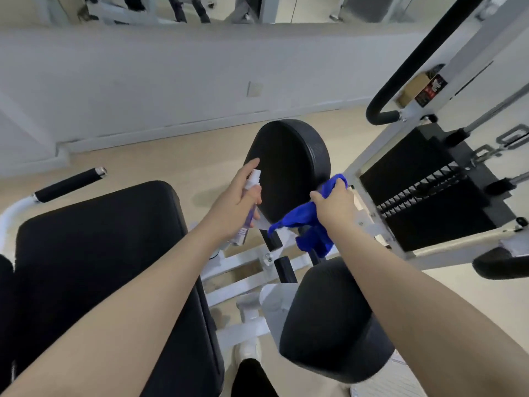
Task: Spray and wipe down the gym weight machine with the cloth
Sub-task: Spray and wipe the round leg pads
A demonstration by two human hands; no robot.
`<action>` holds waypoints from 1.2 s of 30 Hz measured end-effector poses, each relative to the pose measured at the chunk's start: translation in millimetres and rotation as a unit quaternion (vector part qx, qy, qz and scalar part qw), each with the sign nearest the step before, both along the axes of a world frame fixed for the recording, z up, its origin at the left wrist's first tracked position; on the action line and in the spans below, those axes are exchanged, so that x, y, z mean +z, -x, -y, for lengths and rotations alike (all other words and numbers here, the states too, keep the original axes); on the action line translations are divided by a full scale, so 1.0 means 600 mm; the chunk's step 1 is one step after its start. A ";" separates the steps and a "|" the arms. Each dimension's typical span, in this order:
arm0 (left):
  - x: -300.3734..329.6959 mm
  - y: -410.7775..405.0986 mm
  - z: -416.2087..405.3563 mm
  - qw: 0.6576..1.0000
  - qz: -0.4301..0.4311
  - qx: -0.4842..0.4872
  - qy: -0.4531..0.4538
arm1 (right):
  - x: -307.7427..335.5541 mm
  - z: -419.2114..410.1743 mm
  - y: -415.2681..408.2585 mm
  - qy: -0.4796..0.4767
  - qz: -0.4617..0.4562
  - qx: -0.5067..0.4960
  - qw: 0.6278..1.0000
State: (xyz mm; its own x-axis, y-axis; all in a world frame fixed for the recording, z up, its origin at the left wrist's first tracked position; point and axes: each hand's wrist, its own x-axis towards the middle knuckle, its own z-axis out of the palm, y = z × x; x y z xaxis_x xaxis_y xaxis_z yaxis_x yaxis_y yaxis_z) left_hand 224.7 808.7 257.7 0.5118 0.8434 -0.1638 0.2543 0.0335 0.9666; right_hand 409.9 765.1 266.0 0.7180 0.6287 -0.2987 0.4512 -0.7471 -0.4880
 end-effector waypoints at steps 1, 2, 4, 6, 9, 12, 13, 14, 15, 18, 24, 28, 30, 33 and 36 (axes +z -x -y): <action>-0.008 -0.007 -0.007 1.000 -0.010 0.007 -0.003 | -0.006 -0.010 -0.005 -0.020 0.006 0.011 1.000; -0.014 -0.013 -0.013 1.000 -0.024 0.015 -0.011 | -0.011 -0.021 -0.010 -0.029 0.014 0.019 0.999; -0.025 -0.021 -0.026 0.996 -0.067 0.032 -0.055 | -0.018 -0.038 -0.022 -0.016 0.044 0.038 0.998; -0.038 -0.026 -0.039 0.982 -0.127 0.050 -0.133 | -0.024 -0.056 -0.038 -0.003 0.079 0.074 0.994; -0.052 -0.032 -0.050 0.946 -0.193 0.023 -0.259 | -0.018 -0.079 -0.066 0.012 0.087 0.136 0.987; -0.091 -0.036 -0.085 0.859 -0.250 -0.030 -0.445 | -0.016 -0.111 -0.093 0.017 0.074 0.179 0.981; -0.104 -0.036 -0.096 0.828 -0.264 -0.032 -0.493 | -0.017 -0.118 -0.097 0.020 0.073 0.187 0.979; -0.111 -0.036 -0.104 0.804 -0.278 -0.037 -0.525 | -0.021 -0.124 -0.100 0.019 0.072 0.192 0.978; -0.114 -0.035 -0.109 0.784 -0.283 -0.042 -0.551 | -0.022 -0.127 -0.101 0.016 0.070 0.195 0.978; -0.135 -0.035 -0.127 0.733 -0.298 -0.060 -0.609 | -0.033 -0.130 -0.104 0.006 0.069 0.195 0.978; -0.151 -0.052 -0.149 0.687 -0.300 -0.105 -0.653 | -0.038 -0.121 -0.101 -0.013 0.059 0.200 0.978; -0.174 -0.070 -0.154 0.686 -0.269 -0.143 -0.660 | -0.044 -0.116 -0.104 -0.023 0.064 0.203 0.977; -0.186 -0.074 -0.158 0.695 -0.259 -0.147 -0.654 | -0.050 -0.118 -0.108 -0.026 0.076 0.206 0.975; -0.203 -0.073 -0.164 0.696 -0.258 -0.145 -0.655 | -0.053 -0.123 -0.110 -0.023 0.088 0.212 0.973; -0.228 -0.072 -0.165 0.711 -0.257 -0.133 -0.641 | -0.055 -0.131 -0.111 -0.013 0.101 0.217 0.971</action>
